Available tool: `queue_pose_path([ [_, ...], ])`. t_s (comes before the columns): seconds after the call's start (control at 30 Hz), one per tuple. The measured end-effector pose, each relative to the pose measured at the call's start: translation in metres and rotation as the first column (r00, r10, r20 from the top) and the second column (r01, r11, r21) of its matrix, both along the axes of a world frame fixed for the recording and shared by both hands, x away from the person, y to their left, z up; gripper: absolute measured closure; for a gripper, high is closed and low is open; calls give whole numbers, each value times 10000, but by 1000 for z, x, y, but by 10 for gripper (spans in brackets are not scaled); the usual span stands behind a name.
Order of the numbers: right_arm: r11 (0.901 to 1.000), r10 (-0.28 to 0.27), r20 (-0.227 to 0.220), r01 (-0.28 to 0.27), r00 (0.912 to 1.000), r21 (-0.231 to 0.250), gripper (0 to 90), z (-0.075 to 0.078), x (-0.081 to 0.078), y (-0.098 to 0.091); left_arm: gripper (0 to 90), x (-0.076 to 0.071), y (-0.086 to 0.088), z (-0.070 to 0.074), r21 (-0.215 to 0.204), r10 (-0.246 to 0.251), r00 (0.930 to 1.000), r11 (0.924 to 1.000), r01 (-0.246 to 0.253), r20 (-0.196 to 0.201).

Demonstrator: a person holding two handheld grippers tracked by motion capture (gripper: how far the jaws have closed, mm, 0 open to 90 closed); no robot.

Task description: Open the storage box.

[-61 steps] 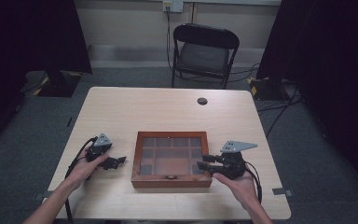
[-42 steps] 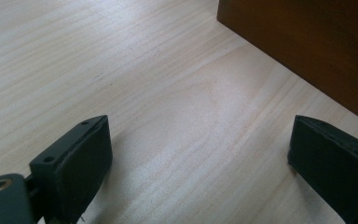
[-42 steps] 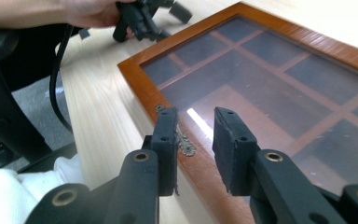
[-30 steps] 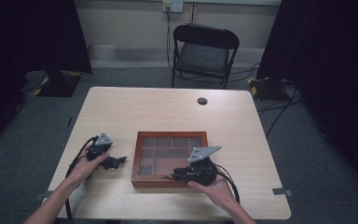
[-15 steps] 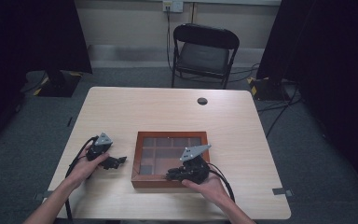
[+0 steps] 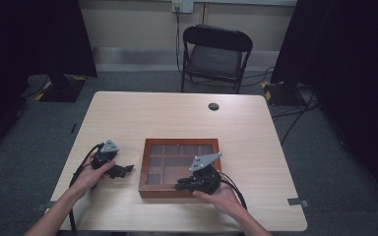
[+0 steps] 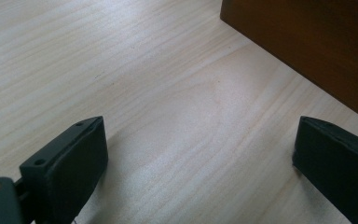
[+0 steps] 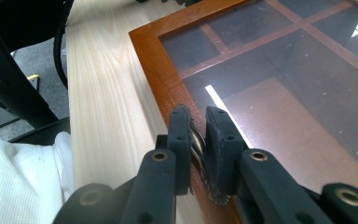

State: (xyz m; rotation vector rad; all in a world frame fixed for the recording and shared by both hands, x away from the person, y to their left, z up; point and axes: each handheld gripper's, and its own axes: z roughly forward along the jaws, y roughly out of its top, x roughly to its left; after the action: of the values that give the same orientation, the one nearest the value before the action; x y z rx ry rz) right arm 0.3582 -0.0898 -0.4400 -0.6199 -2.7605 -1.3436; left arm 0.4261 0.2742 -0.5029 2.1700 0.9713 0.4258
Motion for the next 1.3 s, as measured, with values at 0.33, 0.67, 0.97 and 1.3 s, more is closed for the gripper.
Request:
queue_pose_path([
  [0.33, 9998, -6, -110, 4, 9999, -192, 812, 5, -1, 3, 27, 0, 0, 0, 1, 2, 10000, 10000, -2, -1],
  [0.67, 9999, -44, -102, 46, 9999, 143, 812, 17, 0, 1, 27, 0, 0, 0, 8, 4, 10000, 10000, -4, 10],
  [0.97, 9993, -229, -16, 229, 9997, 309, 811, 25, 0, -1, 23, 0, 0, 1, 87, 22, 10000, 10000, -21, -45],
  [1.3, 9989, -237, 32, 235, 9997, 417, 812, 38, 3, -1, 23, 0, 0, 0, 45, 41, 10000, 10000, -40, -71],
])
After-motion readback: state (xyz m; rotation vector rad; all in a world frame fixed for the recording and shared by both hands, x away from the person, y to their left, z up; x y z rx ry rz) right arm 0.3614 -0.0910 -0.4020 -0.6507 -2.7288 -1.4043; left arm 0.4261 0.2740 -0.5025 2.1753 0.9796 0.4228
